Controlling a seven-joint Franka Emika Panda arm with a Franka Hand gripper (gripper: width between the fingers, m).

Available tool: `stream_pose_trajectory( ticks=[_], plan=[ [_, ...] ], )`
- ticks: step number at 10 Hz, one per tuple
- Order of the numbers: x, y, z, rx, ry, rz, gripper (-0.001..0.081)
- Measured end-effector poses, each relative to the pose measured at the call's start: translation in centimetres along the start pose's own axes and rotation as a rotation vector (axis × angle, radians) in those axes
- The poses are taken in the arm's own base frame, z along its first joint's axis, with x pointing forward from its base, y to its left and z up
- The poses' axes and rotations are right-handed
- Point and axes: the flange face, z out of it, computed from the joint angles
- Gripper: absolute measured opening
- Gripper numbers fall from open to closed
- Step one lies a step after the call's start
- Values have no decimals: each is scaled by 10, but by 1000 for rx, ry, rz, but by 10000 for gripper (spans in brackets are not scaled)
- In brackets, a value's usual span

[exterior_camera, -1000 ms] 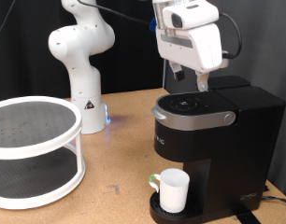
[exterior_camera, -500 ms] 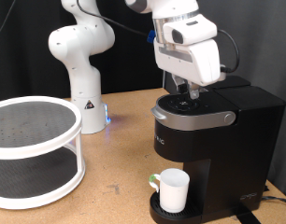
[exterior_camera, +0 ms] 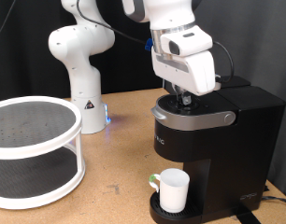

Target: Make a cup of coffee with the keurig machine

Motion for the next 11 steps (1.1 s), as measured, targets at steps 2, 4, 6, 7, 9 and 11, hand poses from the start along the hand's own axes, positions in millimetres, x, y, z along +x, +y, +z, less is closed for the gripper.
stream_pose_trajectory(
  ticks=[2, 4, 6, 7, 9, 11],
  plan=[
    [0, 0, 0, 1, 0, 1, 4],
    [-1, 0, 1, 10, -8, 5, 1],
    [-2, 1, 1, 23, -17, 15, 0],
    [-1, 4, 2, 48, -27, 32, 0],
    [2, 12, 2, 107, -57, 68, 0],
    [5, 17, 3, 154, -83, 92, 0]
  ],
)
